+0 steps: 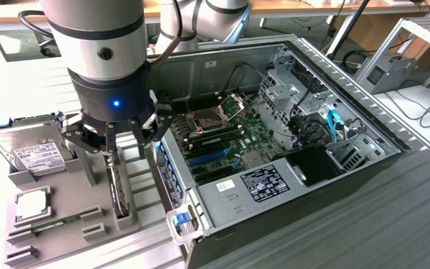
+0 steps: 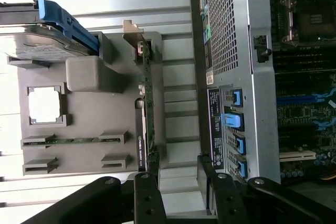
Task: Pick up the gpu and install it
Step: 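Pick up the gpu and move the gpu toward the slot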
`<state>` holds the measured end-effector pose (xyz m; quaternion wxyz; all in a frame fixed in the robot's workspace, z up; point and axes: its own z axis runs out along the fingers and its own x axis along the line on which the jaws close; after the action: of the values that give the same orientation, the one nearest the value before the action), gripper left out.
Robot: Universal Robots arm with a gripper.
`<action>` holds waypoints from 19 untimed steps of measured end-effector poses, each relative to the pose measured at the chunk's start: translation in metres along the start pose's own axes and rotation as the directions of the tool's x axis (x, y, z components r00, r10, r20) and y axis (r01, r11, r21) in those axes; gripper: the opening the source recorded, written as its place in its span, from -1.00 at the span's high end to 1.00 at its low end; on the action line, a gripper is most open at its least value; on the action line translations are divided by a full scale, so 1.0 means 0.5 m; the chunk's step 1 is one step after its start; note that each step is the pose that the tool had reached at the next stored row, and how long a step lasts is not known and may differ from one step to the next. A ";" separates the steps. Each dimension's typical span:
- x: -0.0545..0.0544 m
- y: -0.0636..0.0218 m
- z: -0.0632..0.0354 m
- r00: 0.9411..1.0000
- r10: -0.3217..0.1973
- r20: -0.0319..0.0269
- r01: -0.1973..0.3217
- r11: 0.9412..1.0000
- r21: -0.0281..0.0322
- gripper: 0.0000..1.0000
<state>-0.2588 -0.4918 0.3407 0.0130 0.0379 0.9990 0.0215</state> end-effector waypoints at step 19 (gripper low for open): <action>0.000 -0.001 0.011 1.000 0.000 0.000 0.000 1.000 0.000 0.16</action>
<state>-0.2589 -0.4918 0.3354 0.0131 0.0379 0.9990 0.0215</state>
